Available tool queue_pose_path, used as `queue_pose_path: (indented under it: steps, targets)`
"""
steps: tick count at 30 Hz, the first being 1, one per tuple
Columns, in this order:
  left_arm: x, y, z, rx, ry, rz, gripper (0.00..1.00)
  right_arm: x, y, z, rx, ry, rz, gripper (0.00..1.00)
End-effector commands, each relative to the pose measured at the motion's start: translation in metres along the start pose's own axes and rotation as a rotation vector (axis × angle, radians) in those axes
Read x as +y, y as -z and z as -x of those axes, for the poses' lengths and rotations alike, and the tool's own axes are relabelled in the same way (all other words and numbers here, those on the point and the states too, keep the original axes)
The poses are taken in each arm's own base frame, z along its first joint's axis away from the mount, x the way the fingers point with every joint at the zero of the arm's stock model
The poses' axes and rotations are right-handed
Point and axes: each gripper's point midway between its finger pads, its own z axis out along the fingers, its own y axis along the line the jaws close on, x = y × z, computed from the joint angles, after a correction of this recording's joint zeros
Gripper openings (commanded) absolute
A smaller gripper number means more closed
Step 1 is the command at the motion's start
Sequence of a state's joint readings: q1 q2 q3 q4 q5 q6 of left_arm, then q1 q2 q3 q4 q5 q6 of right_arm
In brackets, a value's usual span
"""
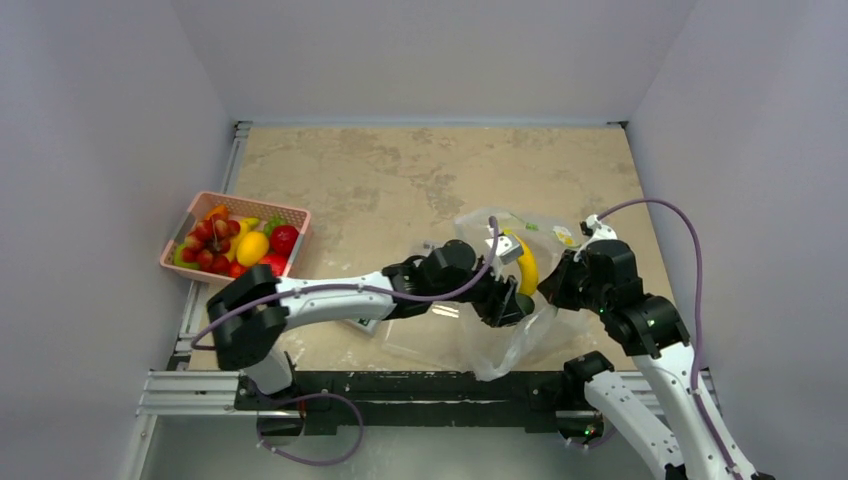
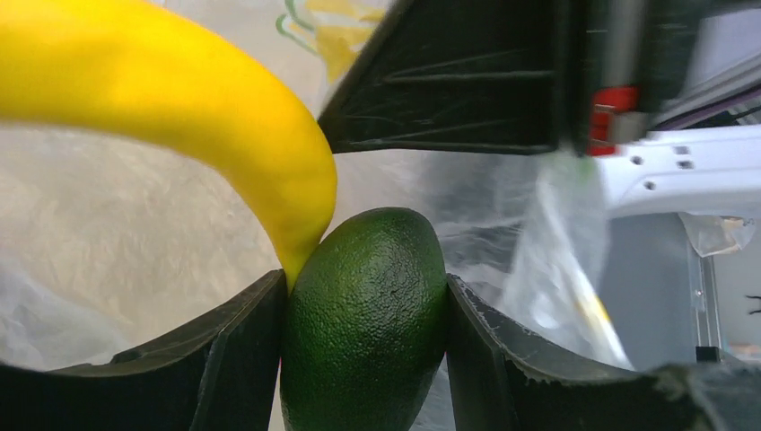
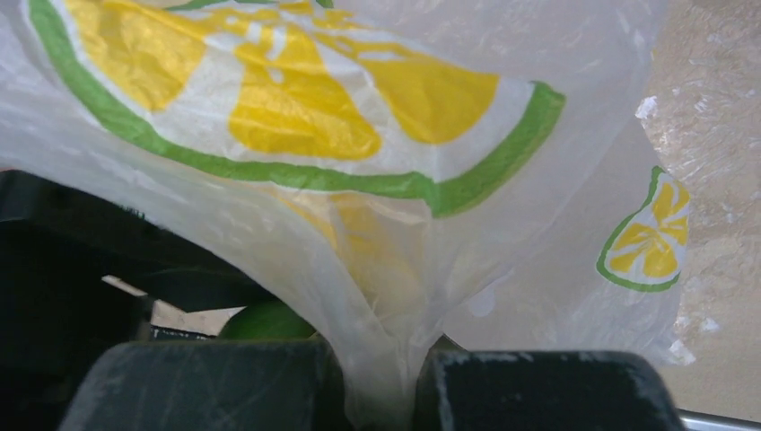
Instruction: Take the fake fruits out of the plastic bag
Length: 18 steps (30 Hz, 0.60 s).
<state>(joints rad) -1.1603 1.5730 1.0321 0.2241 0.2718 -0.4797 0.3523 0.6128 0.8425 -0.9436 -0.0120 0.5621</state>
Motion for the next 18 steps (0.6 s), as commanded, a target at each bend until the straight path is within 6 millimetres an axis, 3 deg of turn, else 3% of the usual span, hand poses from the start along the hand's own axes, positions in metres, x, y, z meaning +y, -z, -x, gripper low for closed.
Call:
queue_pose_path:
  steps: [1,3,5,10,12,18]
  targets:
    - [0.000,-0.033,0.014,-0.028,0.068,-0.004,0.04,0.006,0.004,0.012,-0.040,0.002,0.014,0.00]
    - [0.014,-0.043,0.012,-0.032,0.087,0.061,0.10,0.004,0.006,0.014,-0.052,0.006,0.004,0.00]
    - [0.029,-0.051,0.006,-0.024,0.125,0.131,0.25,0.004,0.007,0.014,-0.055,0.004,0.008,0.00]
    - [0.052,-0.060,-0.016,0.020,0.161,0.219,0.92,0.004,0.004,0.011,-0.043,-0.001,0.008,0.00]
    - [0.056,-0.059,-0.021,0.029,0.162,0.232,1.00,0.003,0.004,0.011,-0.044,0.000,0.007,0.00]
    - [0.060,-0.060,-0.037,0.071,0.121,0.251,0.99,0.003,0.003,0.009,-0.041,0.000,0.009,0.00]
